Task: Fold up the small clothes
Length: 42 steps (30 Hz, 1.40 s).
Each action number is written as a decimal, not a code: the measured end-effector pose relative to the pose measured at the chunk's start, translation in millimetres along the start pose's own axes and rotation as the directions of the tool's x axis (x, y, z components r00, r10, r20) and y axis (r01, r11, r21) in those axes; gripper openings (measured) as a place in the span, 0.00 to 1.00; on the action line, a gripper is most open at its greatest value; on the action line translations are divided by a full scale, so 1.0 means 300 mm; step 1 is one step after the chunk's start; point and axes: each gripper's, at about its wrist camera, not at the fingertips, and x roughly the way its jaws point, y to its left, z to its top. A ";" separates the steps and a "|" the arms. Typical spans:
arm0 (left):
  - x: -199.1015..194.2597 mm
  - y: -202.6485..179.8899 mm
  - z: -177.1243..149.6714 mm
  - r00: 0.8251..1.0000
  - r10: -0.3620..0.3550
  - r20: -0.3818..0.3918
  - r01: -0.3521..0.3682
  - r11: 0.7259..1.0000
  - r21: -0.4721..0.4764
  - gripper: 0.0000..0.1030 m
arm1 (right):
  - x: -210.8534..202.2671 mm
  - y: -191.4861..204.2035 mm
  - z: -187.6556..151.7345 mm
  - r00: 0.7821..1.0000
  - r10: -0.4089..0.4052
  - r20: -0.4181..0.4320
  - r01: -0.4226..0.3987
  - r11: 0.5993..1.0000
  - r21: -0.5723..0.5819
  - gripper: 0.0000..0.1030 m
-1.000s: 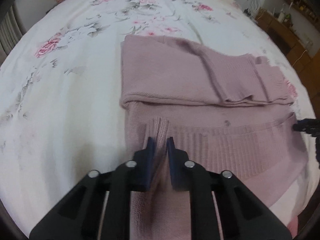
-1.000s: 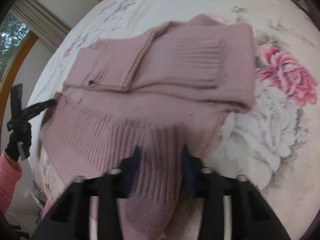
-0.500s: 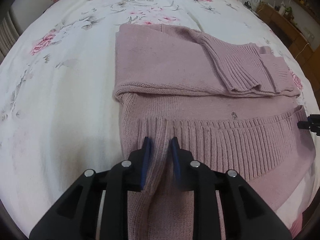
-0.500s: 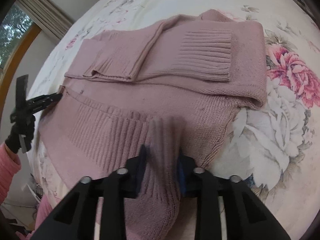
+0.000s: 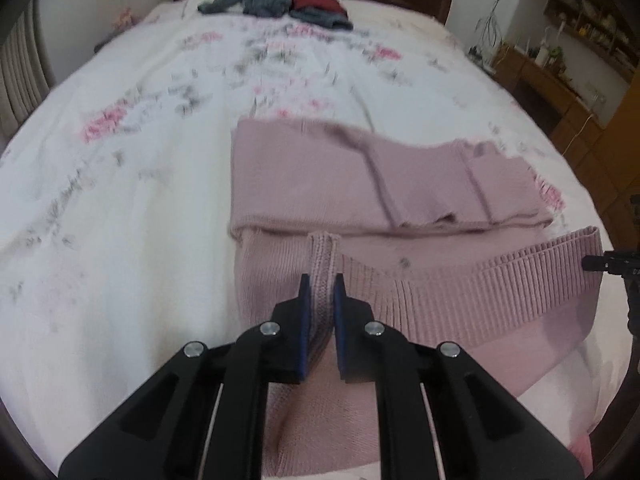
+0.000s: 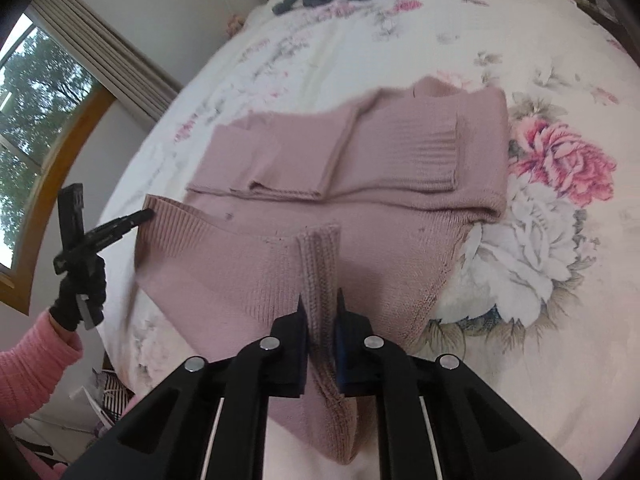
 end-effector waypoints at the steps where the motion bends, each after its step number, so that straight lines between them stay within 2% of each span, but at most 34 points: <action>1: -0.019 -0.005 0.015 1.000 0.002 0.017 -0.002 1.000 0.001 0.08 | -0.017 0.005 0.007 1.000 0.000 0.011 0.000 1.000 0.001 0.10; 10: -0.109 -0.041 0.208 0.986 0.018 0.164 -0.019 1.000 0.001 0.08 | -0.168 0.034 0.156 0.992 0.014 0.123 -0.016 1.000 0.011 0.09; 17: -0.043 -0.060 0.370 0.974 0.058 0.220 -0.061 0.998 0.008 0.08 | -0.182 0.015 0.306 0.984 -0.044 0.172 0.039 0.999 0.032 0.09; 21: 0.018 -0.059 0.445 0.968 0.097 0.233 -0.102 0.995 0.010 0.08 | -0.142 -0.034 0.413 0.980 -0.067 0.188 0.053 0.995 0.079 0.09; 26: 0.142 -0.040 0.513 0.967 0.151 0.206 -0.156 0.988 0.008 0.08 | -0.054 -0.116 0.517 0.979 -0.117 0.168 0.095 0.987 0.132 0.09; 30: 0.260 -0.032 0.519 0.970 0.183 0.160 -0.191 0.981 0.034 0.08 | 0.047 -0.180 0.564 0.982 -0.142 0.127 0.121 0.980 0.160 0.09; 35: 0.395 -0.019 0.492 0.971 0.221 0.096 -0.228 0.971 0.069 0.08 | 0.160 -0.224 0.585 0.979 -0.191 0.074 0.177 0.971 0.160 0.09; 42: 0.500 0.050 0.479 0.966 0.258 0.024 -0.259 0.966 0.019 0.11 | 0.251 -0.273 0.583 0.970 -0.240 0.034 0.231 0.957 0.175 0.09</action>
